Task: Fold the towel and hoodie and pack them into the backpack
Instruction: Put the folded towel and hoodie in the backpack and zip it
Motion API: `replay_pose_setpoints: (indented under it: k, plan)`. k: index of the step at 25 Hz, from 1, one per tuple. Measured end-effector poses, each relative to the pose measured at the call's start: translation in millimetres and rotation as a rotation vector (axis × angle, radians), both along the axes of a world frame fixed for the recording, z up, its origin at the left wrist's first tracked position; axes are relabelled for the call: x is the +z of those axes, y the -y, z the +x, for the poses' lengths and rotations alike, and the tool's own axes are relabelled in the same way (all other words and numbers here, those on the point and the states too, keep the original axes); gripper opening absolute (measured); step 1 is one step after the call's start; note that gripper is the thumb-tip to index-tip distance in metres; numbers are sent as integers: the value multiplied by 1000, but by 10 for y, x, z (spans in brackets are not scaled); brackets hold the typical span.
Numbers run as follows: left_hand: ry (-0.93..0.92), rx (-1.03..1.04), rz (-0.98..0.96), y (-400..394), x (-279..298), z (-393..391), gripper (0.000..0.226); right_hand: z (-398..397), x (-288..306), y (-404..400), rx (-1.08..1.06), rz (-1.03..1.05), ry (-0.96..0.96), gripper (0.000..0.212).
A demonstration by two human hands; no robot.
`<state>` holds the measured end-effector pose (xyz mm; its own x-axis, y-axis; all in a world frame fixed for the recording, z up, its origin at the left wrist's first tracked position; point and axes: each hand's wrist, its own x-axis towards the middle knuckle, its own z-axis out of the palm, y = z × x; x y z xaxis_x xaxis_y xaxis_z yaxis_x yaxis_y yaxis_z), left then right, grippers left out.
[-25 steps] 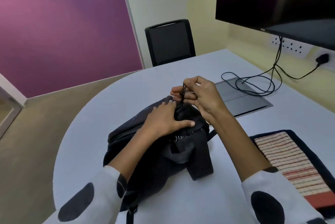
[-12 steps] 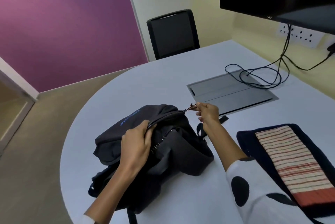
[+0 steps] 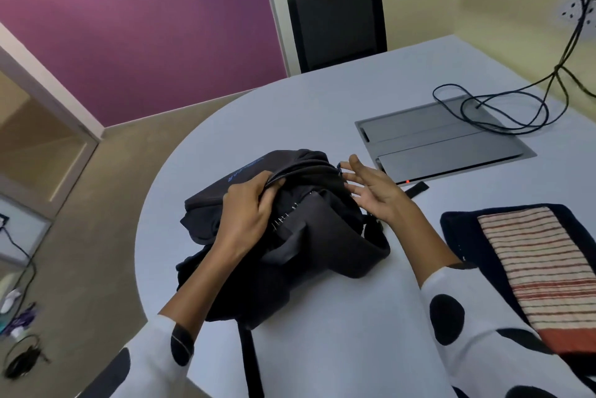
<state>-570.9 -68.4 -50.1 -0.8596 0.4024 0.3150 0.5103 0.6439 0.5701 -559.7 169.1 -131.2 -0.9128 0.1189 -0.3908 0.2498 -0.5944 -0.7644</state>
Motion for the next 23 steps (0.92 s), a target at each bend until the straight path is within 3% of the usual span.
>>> replay_pose_setpoints:
  k: [3,6,11,13,15,17,19,21,23]
  plan:
    - [-34,-10,-4,15,-8,11,24,-124,70,146,-10,21,-32,41]
    - [-50,-3,34,84,-16,70,19,-249,-14,176,-151,-34,67,16]
    - [-68,146,135,382,-15,-8,19,-284,-457,98,-342,415,356,16]
    - [-75,186,135,442,24,-38,30,-298,-570,108,-346,475,408,18]
    - [-58,234,146,445,70,-71,34,-305,-658,110,-341,405,495,16]
    - [-26,277,161,437,74,-142,26,-308,-702,106,-373,197,520,4]
    - [-13,289,172,428,60,-218,28,-329,-709,69,-444,40,508,12]
    - [-12,313,180,412,45,-283,33,-389,-676,13,-509,30,443,15]
    - [10,351,189,377,87,-365,38,-381,-614,20,-520,147,353,21]
